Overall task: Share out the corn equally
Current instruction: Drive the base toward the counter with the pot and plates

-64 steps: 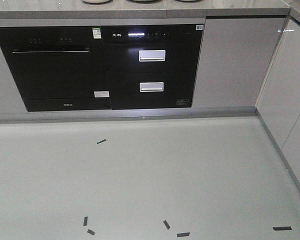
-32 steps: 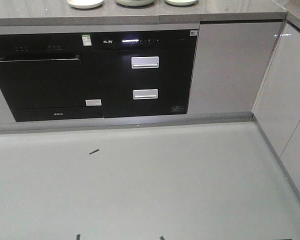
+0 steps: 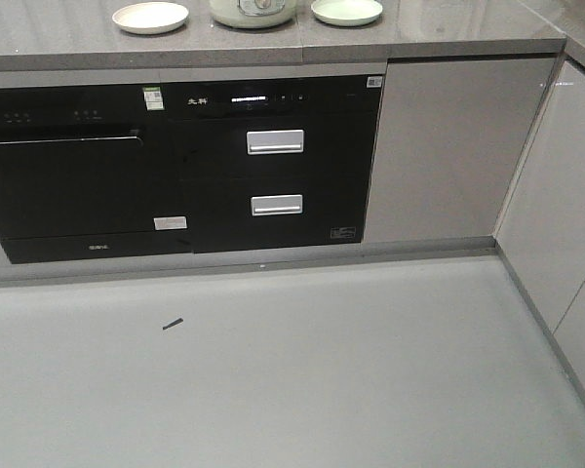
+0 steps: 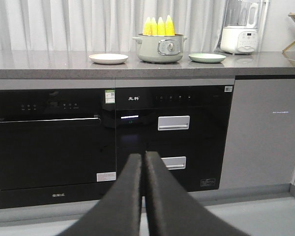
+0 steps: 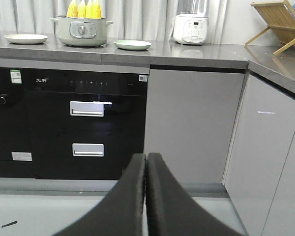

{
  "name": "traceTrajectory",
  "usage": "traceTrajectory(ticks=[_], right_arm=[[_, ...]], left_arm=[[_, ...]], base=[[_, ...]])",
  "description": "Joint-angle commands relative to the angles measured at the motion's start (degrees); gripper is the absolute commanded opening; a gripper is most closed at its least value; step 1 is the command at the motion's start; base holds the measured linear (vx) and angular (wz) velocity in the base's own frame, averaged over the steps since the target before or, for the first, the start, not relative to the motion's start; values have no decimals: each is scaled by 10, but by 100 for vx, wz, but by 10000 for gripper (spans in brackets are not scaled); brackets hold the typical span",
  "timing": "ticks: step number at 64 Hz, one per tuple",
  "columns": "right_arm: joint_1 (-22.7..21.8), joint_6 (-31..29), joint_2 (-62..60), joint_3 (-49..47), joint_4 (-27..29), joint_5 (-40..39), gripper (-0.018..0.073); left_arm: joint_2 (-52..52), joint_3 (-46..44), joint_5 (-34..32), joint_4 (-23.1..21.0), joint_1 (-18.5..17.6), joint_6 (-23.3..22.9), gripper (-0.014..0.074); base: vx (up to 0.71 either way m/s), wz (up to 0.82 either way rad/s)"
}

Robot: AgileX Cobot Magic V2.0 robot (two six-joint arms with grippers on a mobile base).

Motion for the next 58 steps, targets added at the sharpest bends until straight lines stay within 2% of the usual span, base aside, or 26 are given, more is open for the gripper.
traceTrajectory(ticks=[1,58], right_arm=[[-2,-3,-3,8,-4,-43,-8],[-2,-3,-3,8,-4,-43,-8]], left_arm=[[-15,17,-40,0,0,-6,-6],[-15,17,-40,0,0,-6,-6]], base=[[24,-2],[20,1]])
